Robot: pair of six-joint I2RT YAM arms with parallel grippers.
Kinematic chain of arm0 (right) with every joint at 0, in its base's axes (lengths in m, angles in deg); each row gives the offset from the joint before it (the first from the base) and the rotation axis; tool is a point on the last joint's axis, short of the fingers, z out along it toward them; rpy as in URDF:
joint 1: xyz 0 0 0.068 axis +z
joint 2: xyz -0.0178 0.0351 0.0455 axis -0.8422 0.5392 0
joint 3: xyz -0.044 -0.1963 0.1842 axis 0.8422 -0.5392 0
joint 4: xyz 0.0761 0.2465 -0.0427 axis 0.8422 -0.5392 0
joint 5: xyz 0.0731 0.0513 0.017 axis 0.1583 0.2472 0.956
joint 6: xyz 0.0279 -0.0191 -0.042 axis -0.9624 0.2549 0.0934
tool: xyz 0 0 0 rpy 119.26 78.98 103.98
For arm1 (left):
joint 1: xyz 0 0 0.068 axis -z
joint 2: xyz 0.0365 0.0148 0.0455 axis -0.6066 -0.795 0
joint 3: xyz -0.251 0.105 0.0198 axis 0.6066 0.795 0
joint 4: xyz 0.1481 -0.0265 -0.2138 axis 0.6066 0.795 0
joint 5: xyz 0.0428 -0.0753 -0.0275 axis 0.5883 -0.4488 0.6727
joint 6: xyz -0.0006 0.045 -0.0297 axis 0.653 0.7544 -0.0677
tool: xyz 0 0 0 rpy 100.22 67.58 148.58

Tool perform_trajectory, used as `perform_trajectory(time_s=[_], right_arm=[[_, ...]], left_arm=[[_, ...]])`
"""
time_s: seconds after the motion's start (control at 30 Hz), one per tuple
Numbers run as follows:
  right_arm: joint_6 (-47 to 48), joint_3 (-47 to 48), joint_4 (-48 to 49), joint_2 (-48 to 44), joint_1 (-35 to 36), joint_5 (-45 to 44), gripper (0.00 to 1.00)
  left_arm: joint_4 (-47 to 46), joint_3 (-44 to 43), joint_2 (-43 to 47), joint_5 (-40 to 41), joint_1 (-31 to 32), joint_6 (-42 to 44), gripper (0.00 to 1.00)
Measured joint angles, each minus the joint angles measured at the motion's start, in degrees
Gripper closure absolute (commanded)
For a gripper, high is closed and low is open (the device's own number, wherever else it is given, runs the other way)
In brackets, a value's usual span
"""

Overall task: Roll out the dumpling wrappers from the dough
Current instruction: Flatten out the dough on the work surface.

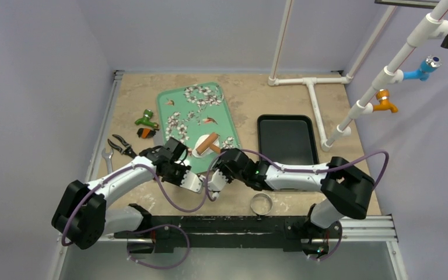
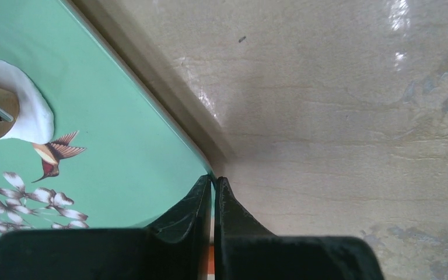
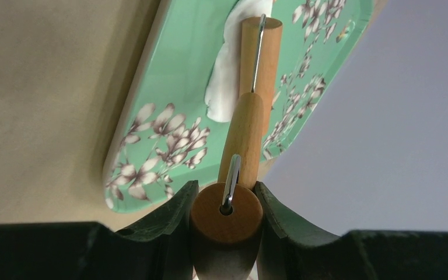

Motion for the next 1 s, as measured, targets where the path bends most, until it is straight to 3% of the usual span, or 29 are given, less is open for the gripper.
perform_trajectory(time_s=[0.23, 0.6, 0.9, 1.0], right_arm=[[-2.5, -6.4, -1.7, -7.2, 0.6, -0.7, 1.0], [2.4, 0.7, 0.7, 2.6, 0.2, -0.2, 1.0], [-3.1, -8.4, -2.1, -9.0, 0.5, 0.0, 1.0], [-3.9, -7.7, -2.9, -8.5, 0.5, 0.0, 1.0]], left_arm=[[-0.8, 0.1, 0.1, -2.5, 0.7, -0.7, 1.0], [0.6, 0.3, 0.6, 1.4, -0.6, 0.1, 1.0], [-0.3, 0.3, 0.5, -2.4, 0.8, -0.7, 1.0], [-0.5, 0.3, 0.5, -2.8, 0.8, -0.7, 1.0]])
